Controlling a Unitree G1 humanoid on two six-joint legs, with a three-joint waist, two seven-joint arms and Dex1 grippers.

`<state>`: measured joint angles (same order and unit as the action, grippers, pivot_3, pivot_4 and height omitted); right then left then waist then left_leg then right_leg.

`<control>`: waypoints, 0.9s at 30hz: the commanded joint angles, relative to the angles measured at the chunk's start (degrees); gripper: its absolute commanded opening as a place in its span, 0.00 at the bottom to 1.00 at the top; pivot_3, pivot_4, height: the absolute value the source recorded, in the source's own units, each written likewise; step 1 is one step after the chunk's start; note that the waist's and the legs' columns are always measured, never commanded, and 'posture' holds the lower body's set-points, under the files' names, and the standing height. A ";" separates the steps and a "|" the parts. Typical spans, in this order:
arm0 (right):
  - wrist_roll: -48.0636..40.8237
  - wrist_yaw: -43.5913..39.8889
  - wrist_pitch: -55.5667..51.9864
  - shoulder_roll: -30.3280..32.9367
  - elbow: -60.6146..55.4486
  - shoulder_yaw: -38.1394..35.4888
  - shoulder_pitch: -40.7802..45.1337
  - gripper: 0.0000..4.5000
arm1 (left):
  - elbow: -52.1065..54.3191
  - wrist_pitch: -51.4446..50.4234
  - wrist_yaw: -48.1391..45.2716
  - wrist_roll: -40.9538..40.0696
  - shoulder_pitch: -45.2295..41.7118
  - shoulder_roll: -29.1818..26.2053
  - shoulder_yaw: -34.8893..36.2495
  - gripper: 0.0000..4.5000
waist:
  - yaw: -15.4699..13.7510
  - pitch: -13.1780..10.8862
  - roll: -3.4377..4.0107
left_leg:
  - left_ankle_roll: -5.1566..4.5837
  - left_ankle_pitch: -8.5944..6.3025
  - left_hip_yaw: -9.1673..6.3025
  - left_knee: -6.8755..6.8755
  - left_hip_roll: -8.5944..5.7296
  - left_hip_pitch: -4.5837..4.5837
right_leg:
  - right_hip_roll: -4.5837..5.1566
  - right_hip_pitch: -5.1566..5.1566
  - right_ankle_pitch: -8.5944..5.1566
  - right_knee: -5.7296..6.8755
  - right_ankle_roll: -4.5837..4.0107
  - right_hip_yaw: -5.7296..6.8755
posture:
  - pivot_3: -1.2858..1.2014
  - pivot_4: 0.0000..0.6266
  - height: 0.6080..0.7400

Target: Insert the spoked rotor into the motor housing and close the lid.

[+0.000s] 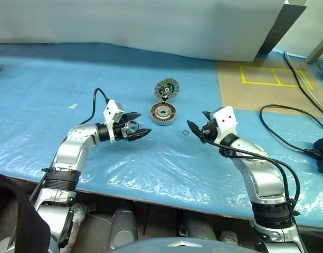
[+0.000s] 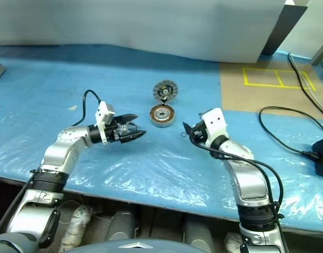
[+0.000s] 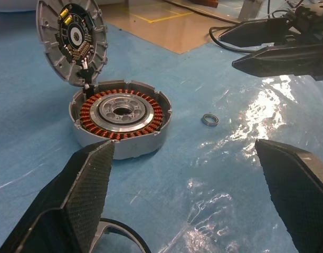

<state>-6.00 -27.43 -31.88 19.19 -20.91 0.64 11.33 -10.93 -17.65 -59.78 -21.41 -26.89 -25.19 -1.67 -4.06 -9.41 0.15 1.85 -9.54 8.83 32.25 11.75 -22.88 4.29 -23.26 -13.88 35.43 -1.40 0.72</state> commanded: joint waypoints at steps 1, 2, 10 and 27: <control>-1.17 -2.19 0.72 2.11 -1.09 0.75 2.20 0.77 | 0.86 0.90 -0.58 -0.51 -1.06 -0.54 0.75 1.00 | 0.00 0.00 0.00 | 0.00 0.00 0.00 0.00 0.00 0.00 | 0.00 0.00 0.00 0.00 0.00 0.00 | 0.52 0.24 1.00; -1.19 -3.06 0.99 2.90 -0.51 1.13 3.07 0.77 | 0.84 0.88 -0.61 -0.49 -1.19 -0.48 0.67 1.00 | 0.00 0.00 0.00 | 0.00 0.00 0.00 0.02 0.00 0.00 | 0.00 0.00 0.00 0.01 0.00 -0.01 | 0.52 0.24 1.00; 3.81 -21.38 12.83 14.02 14.65 13.50 20.14 0.77 | 0.19 0.27 -3.83 -0.13 -2.82 -1.87 -0.46 1.00 | 0.18 0.00 0.00 | -0.01 0.00 0.01 0.14 0.02 0.10 | -0.02 0.05 -0.01 0.17 -0.03 -0.05 | 0.52 0.24 1.00; 21.57 -31.74 46.90 1.75 74.46 28.44 53.81 0.77 | 2.56 1.92 -4.31 0.58 -0.37 -4.26 -0.18 1.00 | 0.20 -0.01 -0.01 | -0.24 0.11 -0.06 0.58 0.13 -0.35 | 0.01 -0.07 -0.12 0.38 -0.28 0.22 | 0.52 0.24 1.00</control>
<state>14.42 -59.83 12.47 21.54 50.91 29.22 62.47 -10.66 -16.20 -64.44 -20.22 -27.48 -29.14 -2.71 -3.86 -9.42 0.14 1.61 -9.43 8.76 32.83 11.90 -23.23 4.30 -23.33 -14.00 35.82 -1.69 0.96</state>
